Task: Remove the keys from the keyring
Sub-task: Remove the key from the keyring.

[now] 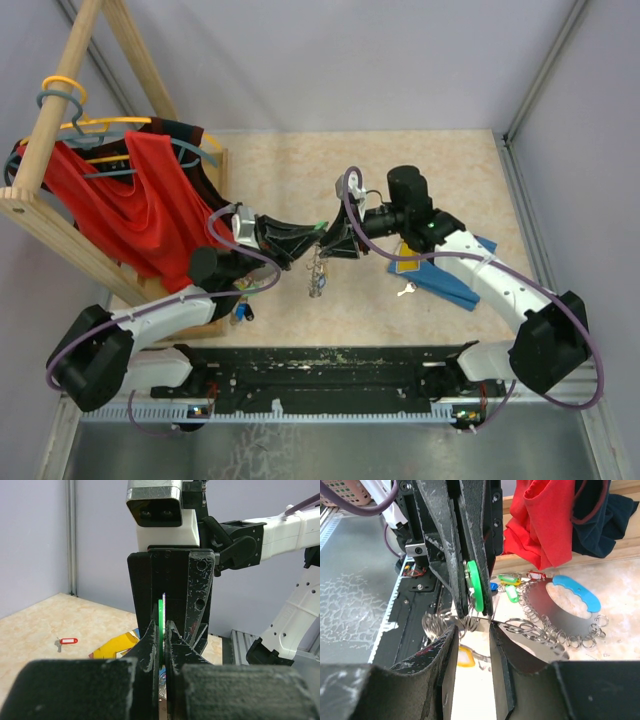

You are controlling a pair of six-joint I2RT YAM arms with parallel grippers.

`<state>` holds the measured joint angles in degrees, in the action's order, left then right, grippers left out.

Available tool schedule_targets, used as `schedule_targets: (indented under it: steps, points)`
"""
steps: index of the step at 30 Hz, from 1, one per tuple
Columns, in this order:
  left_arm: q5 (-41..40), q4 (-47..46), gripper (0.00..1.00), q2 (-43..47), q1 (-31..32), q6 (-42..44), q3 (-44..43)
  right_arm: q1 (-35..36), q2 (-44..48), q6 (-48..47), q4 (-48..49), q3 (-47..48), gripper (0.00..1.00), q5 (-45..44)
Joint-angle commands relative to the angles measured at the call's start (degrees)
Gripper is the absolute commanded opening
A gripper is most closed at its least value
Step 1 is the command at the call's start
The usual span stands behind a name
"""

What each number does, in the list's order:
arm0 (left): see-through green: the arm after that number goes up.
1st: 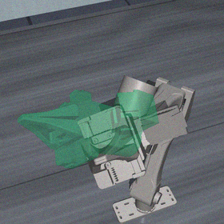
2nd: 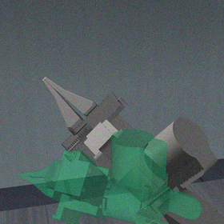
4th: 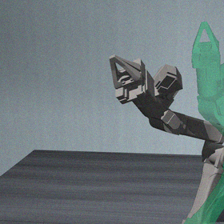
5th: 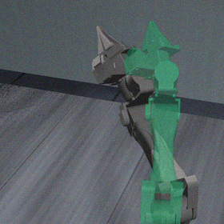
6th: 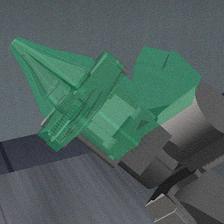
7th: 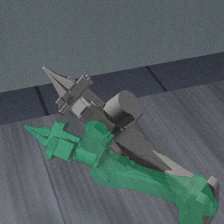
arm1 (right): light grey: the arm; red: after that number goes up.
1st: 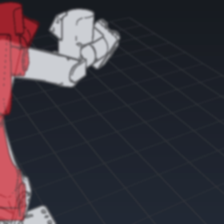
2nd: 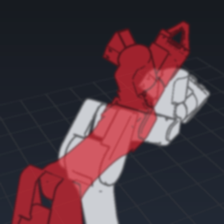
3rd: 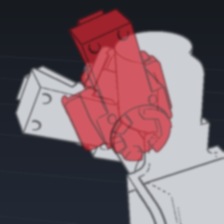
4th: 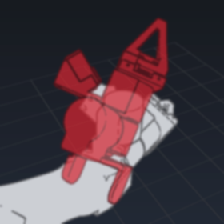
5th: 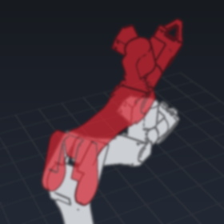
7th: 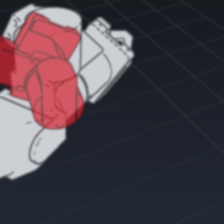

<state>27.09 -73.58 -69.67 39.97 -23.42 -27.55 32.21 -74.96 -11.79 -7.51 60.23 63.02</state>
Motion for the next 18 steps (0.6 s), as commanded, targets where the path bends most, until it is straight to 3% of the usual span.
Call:
schedule_targets:
  steps: [1, 18]
  points:
    - [0.0, -2.3, 0.00, -0.2, 0.5, -0.5, -2.8, 0.6, 2.0, 0.5, 0.7, 3.9, 0.31, 0.4]
    - [-0.4, -0.4, 0.00, -0.6, 1.0, 1.1, -2.9, 0.5, 2.3, 0.2, -0.4, 4.9, 0.24, -0.7]
